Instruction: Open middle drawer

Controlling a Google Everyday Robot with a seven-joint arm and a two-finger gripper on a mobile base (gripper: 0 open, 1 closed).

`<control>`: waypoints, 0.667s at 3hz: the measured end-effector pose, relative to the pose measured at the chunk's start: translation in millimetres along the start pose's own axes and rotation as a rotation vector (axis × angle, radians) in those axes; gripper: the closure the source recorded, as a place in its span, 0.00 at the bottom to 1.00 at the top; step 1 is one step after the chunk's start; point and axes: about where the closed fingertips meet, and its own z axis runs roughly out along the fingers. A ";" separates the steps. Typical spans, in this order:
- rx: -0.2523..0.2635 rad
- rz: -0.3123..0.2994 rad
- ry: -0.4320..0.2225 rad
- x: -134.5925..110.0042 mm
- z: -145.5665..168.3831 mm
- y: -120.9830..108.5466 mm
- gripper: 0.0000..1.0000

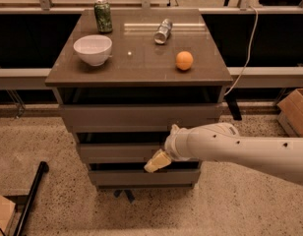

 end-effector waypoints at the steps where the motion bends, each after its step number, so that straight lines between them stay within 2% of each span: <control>1: -0.043 0.083 -0.019 20.2 34.4 0.8 0.00; 2: -0.070 0.141 -0.038 36.1 56.2 -6.1 0.00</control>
Offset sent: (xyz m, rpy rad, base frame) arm 0.0330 -0.0120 -0.0918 0.1846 0.1258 -0.0880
